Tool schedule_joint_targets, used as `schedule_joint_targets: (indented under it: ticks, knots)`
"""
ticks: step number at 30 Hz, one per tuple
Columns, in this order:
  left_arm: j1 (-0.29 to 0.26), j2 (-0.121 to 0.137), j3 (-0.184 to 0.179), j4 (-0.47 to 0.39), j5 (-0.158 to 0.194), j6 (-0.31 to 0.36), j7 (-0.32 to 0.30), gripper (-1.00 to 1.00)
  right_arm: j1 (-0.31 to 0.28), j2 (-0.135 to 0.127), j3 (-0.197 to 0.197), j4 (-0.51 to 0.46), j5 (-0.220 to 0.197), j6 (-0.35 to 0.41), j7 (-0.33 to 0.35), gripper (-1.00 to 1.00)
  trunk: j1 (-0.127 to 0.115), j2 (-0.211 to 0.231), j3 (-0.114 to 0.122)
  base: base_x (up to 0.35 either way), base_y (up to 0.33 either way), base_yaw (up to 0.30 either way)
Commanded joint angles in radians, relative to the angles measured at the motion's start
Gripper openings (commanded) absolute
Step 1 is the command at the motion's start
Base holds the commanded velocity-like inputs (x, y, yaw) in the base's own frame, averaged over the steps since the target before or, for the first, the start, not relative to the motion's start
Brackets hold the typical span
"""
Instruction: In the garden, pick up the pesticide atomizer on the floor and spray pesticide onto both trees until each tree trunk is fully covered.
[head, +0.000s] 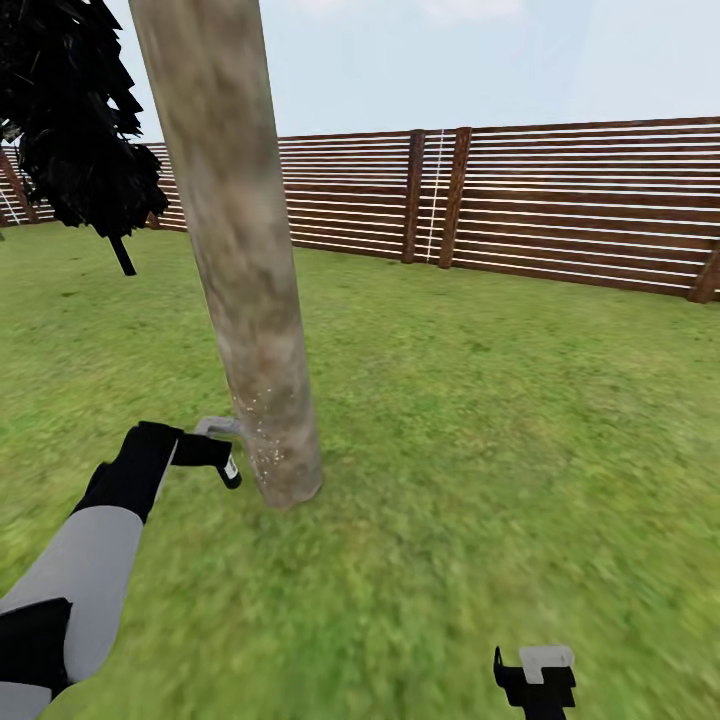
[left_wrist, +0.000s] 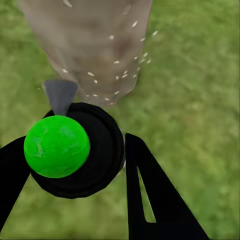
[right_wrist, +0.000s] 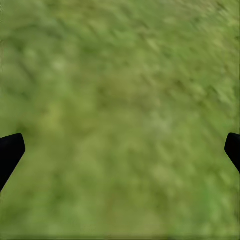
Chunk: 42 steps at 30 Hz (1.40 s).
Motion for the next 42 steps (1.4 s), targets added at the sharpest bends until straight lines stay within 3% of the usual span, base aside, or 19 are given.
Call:
schedule_joint_targets:
  ticks: [1,5,6,14,17,20,25,28,30,32,34,37,39,41,42]
  knots:
    - [0.0,-0.004,0.0,0.001,0.001,0.0,0.002,-1.0,0.0,0.001,0.0,0.0,0.0,0.0,0.0,1.0,0.0,0.0,0.0,0.0,0.0,0.049]
    - [-0.002,-0.063,-0.001,-0.001,0.0,-0.001,0.014,-1.0,0.0,0.005,0.001,0.0,0.001,0.0,0.0,1.0,0.0,0.0,0.0,0.0,-0.077,0.216]
    - [-0.002,-0.068,0.0,-0.002,0.0,-0.001,0.024,-1.0,0.0,0.005,0.002,0.0,0.001,0.0,0.0,1.0,0.0,0.0,0.0,0.0,-0.247,0.129]
    - [-0.004,-0.069,-0.004,-0.038,-0.004,0.0,0.038,-1.0,0.0,0.0,0.002,0.0,0.005,0.001,0.002,1.0,0.0,0.0,0.0,0.0,-0.269,0.016]
    - [-0.002,-0.069,0.001,-0.03,0.001,0.001,0.113,-1.0,0.0,-0.001,0.002,0.0,0.005,0.001,0.002,1.0,0.0,0.0,0.0,0.0,-0.273,0.0]
    - [0.0,-0.059,0.007,-0.023,0.002,0.0,0.124,-1.0,0.0,0.0,0.002,0.0,0.004,0.001,0.001,1.0,0.0,0.0,0.0,0.0,-0.273,0.0]
    - [0.007,-0.072,0.006,-0.021,0.007,0.001,0.126,-1.0,0.0,0.002,0.002,0.0,0.003,0.001,0.001,1.0,0.0,0.0,0.0,0.026,-0.273,0.169]
    - [0.012,-0.056,0.027,-0.02,0.005,0.001,0.13,-1.0,0.0,0.002,0.002,0.0,0.003,0.001,0.002,1.0,0.0,0.0,0.0,0.131,-0.271,0.268]
    - [0.038,-0.014,0.057,-0.021,0.001,0.001,0.158,-1.0,0.0,0.001,0.002,0.0,0.003,0.001,0.002,1.0,0.0,0.0,0.0,0.143,-0.27,0.107]
    - [0.054,-0.006,0.06,-0.021,0.002,0.0,0.167,-1.0,0.0,0.001,0.002,0.0,0.003,0.001,0.002,1.0,0.0,0.0,0.0,0.144,-0.269,0.021]
    - [0.061,-0.021,0.059,-0.021,0.007,0.0,0.17,-1.0,0.0,0.001,0.002,0.0,0.003,0.001,0.002,1.0,0.0,0.0,0.0,0.145,-0.269,0.007]
    - [0.065,-0.103,0.059,-0.022,0.001,0.001,0.171,-1.0,0.0,0.001,0.002,0.0,0.003,0.001,0.002,1.0,0.0,0.0,0.0,0.145,-0.269,0.001]
    - [0.065,-0.121,0.06,-0.022,0.0,0.001,0.171,-1.0,0.0,0.001,0.002,0.0,0.003,0.001,0.002,1.0,0.0,0.0,0.0,0.145,-0.269,0.0]
    - [0.067,-0.098,0.068,-0.022,0.0,0.001,0.171,-1.0,0.0,0.001,0.002,0.0,0.003,0.001,0.002,1.0,0.0,0.0,0.0,0.144,-0.269,0.0]
    - [0.068,-0.065,0.073,-0.022,-0.001,0.001,0.173,-1.0,0.0,0.001,0.002,0.0,0.003,0.001,0.002,1.0,0.0,0.0,0.0,0.143,-0.269,0.029]
